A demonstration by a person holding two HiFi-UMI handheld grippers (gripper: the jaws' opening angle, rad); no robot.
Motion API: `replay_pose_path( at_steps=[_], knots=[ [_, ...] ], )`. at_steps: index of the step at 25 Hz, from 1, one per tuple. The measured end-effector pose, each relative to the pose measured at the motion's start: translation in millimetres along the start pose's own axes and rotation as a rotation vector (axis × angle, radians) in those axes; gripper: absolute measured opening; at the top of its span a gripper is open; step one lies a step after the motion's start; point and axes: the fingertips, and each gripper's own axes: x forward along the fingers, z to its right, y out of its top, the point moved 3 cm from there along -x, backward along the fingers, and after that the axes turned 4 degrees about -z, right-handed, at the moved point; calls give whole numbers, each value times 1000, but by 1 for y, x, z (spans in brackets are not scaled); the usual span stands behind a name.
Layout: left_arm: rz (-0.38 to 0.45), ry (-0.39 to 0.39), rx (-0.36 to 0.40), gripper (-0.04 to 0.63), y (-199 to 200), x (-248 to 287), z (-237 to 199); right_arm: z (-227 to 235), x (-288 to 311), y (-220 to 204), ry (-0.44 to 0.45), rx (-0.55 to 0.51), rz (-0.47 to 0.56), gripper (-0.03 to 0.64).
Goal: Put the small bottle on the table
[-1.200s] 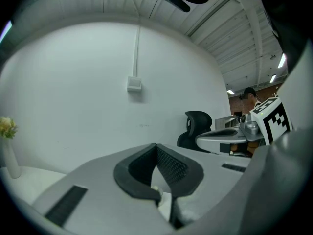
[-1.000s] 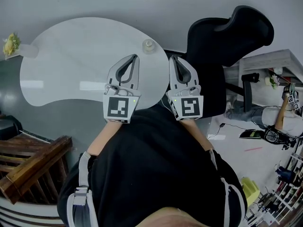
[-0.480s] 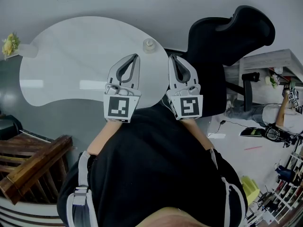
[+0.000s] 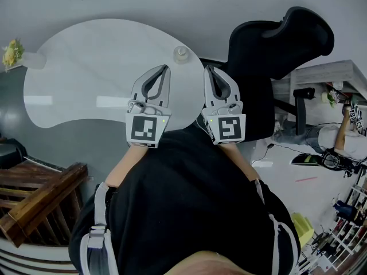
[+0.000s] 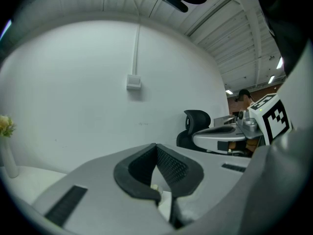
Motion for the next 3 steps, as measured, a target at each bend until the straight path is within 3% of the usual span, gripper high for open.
replay_pose_path(
  at_steps=[3],
  knots=[
    [0,-4,-1,8,-1,1,0,0,1,-1,1,-2,-2,21]
  ],
)
